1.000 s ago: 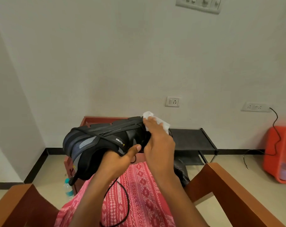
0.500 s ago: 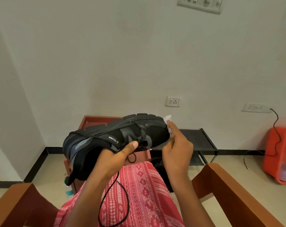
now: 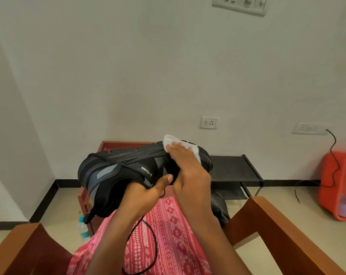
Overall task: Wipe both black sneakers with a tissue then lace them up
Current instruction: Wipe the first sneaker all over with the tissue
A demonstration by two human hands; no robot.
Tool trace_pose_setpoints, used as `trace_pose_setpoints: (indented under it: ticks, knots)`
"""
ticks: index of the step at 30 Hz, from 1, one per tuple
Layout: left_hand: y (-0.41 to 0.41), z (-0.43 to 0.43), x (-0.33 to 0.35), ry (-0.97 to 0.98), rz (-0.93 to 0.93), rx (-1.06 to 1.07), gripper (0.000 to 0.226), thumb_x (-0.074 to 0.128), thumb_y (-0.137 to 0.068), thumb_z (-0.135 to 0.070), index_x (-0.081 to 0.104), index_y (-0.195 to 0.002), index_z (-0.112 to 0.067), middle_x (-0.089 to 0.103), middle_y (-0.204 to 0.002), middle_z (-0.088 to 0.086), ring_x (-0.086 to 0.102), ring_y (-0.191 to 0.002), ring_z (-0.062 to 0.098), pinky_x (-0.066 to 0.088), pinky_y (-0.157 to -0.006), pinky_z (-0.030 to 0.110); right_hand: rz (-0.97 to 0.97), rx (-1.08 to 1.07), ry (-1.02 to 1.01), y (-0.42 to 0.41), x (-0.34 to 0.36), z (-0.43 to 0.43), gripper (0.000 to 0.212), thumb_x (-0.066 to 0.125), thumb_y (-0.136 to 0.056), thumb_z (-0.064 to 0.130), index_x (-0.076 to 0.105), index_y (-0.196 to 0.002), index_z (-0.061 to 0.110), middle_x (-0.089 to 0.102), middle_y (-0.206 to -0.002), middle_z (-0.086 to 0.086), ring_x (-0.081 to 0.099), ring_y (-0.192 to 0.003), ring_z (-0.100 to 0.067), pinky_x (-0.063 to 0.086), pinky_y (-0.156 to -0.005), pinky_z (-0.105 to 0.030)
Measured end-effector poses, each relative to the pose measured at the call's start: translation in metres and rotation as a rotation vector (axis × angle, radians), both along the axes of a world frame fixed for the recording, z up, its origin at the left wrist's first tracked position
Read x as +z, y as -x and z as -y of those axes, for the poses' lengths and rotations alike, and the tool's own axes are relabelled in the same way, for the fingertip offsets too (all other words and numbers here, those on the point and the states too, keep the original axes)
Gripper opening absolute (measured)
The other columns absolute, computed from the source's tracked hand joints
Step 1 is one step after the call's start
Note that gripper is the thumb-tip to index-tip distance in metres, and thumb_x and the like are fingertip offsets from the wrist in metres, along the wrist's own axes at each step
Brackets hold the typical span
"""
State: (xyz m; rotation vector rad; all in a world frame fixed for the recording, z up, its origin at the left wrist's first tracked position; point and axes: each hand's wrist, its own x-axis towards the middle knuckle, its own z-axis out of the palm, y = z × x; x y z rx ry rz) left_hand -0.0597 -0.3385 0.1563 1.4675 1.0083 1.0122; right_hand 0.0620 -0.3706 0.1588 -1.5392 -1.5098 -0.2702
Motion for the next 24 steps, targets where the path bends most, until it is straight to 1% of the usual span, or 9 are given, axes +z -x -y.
trace_pose_setpoints:
  ticks: [2, 4, 7, 10, 13, 15, 17, 19, 24]
  knots:
    - [0.000, 0.000, 0.000, 0.025, 0.011, 0.000, 0.018, 0.076, -0.087, -0.024, 0.064, -0.084, -0.038, 0.066, -0.086, -0.022, 0.062, -0.072, -0.013, 0.042, -0.063, 0.002, -0.071, -0.086, 0.000, -0.015, -0.001, 0.002, 0.059, 0.048, -0.084, -0.007, 0.061, -0.136, 0.017, 0.058, -0.141, 0.000, 0.049, -0.136, -0.014, 0.032, -0.118, -0.031]
    - [0.001, -0.001, 0.000, 0.033, 0.013, 0.001, 0.017, 0.076, -0.087, -0.027, 0.064, -0.089, -0.038, 0.063, -0.091, -0.025, 0.058, -0.086, -0.010, 0.040, -0.071, 0.005, -0.192, -0.161, 0.010, -0.028, -0.003, 0.005, 0.060, 0.054, -0.085, -0.013, 0.062, -0.135, 0.019, 0.062, -0.137, 0.000, 0.056, -0.130, -0.016, 0.041, -0.113, -0.033]
    - [0.003, -0.001, 0.000, 0.044, 0.035, -0.010, 0.017, 0.076, -0.087, -0.027, 0.067, -0.097, -0.037, 0.063, -0.096, -0.025, 0.058, -0.098, -0.001, 0.039, -0.078, 0.010, -0.321, -0.253, 0.052, -0.043, -0.007, 0.010, 0.054, 0.053, -0.092, -0.008, 0.061, -0.135, 0.024, 0.070, -0.123, -0.003, 0.068, -0.104, -0.021, 0.057, -0.091, -0.035]
    - [0.001, -0.001, 0.000, 0.043, 0.027, -0.015, 0.017, 0.076, -0.086, -0.028, 0.065, -0.092, -0.040, 0.062, -0.097, -0.026, 0.057, -0.099, -0.001, 0.039, -0.081, 0.011, -0.348, -0.302, 0.054, -0.044, -0.009, 0.009, 0.051, 0.053, -0.095, -0.003, 0.059, -0.137, 0.025, 0.072, -0.111, -0.006, 0.070, -0.090, -0.022, 0.059, -0.081, -0.030]
    - [0.001, 0.000, 0.001, 0.052, 0.010, -0.012, 0.017, 0.076, -0.086, -0.032, 0.068, -0.100, -0.036, 0.064, -0.098, -0.023, 0.059, -0.098, -0.002, 0.041, -0.082, 0.012, -0.303, -0.256, 0.007, -0.032, -0.004, 0.009, 0.051, 0.054, -0.095, -0.002, 0.060, -0.137, 0.025, 0.069, -0.123, -0.001, 0.068, -0.109, -0.019, 0.053, -0.094, -0.024]
    - [0.001, 0.000, 0.002, 0.037, -0.022, -0.007, 0.012, 0.075, -0.087, -0.032, 0.066, -0.094, -0.037, 0.064, -0.090, -0.023, 0.061, -0.083, -0.013, 0.041, -0.073, 0.004, -0.232, -0.159, -0.017, -0.019, -0.001, 0.009, 0.052, 0.055, -0.091, -0.007, 0.063, -0.134, 0.022, 0.065, -0.132, 0.000, 0.061, -0.123, -0.020, 0.051, -0.103, -0.035]
    - [0.001, 0.003, 0.004, 0.011, -0.051, -0.005, 0.014, 0.075, -0.087, -0.030, 0.063, -0.084, -0.038, 0.066, -0.081, -0.020, 0.060, -0.066, -0.020, 0.044, -0.067, 0.008, -0.139, -0.045, -0.029, -0.004, 0.000, 0.010, 0.053, 0.055, -0.089, -0.009, 0.062, -0.134, 0.019, 0.064, -0.135, -0.001, 0.058, -0.127, -0.019, 0.051, -0.103, -0.043]
    - [0.001, 0.003, 0.003, -0.018, -0.025, 0.009, 0.016, 0.075, -0.087, -0.026, 0.066, -0.086, -0.039, 0.069, -0.086, -0.019, 0.062, -0.073, -0.016, 0.048, -0.077, 0.017, -0.053, 0.054, -0.037, 0.005, -0.003, 0.010, 0.054, 0.054, -0.087, -0.007, 0.060, -0.136, 0.015, 0.060, -0.139, -0.002, 0.049, -0.135, -0.013, 0.045, -0.110, -0.042]
    - [0.005, 0.000, 0.003, 0.010, 0.045, 0.033, 0.021, 0.078, -0.084, -0.027, 0.064, -0.089, -0.042, 0.064, -0.095, -0.025, 0.054, -0.093, -0.013, 0.041, -0.076, 0.008, -0.010, 0.030, -0.062, -0.018, -0.004, 0.005, 0.065, 0.058, -0.083, -0.014, 0.056, -0.139, 0.019, 0.056, -0.142, 0.001, 0.045, -0.137, -0.009, 0.042, -0.113, -0.038]
